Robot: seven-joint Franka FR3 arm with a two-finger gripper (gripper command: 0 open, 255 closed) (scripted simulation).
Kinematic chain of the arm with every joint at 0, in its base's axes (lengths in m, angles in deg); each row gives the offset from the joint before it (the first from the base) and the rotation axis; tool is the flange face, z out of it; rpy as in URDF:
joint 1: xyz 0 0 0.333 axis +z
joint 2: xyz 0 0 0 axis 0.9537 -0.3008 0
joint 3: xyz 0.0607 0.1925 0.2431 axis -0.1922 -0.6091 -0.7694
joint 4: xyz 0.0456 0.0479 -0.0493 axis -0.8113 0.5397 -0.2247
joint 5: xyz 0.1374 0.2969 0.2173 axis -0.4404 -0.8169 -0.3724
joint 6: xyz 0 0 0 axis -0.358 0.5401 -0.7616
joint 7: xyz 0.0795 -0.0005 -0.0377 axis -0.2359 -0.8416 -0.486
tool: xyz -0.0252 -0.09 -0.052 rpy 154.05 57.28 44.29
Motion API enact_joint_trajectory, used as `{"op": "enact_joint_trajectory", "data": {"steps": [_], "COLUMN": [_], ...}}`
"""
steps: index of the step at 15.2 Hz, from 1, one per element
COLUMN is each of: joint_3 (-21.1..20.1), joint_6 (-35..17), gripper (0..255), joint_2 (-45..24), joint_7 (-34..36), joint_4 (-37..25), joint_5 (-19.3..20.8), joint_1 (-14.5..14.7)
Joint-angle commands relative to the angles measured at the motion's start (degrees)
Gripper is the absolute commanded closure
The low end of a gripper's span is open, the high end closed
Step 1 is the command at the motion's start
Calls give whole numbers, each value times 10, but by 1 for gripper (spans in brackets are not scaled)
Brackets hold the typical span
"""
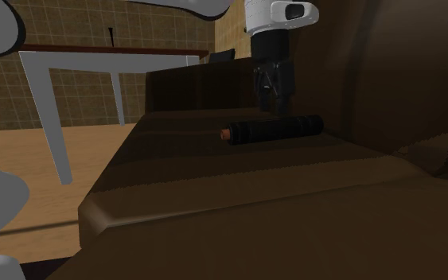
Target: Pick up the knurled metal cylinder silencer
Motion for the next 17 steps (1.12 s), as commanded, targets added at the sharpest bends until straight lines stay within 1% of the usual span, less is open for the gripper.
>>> {"op": "enact_joint_trajectory", "data": {"steps": [1, 5, 7, 8, 17], "joint_3": [0, 1, 1, 1, 1], "joint_6": [-14, -52, -52, -52, -52], "gripper": [0, 0, 0, 255, 255], "joint_2": [0, 9, 9, 9, 9], "joint_7": [0, 1, 1, 1, 1], "joint_4": [13, 60, 60, 61, 60], "joint_5": [0, -1, -1, -2, -1], "joint_1": [0, -1, -1, -1, -1]}}
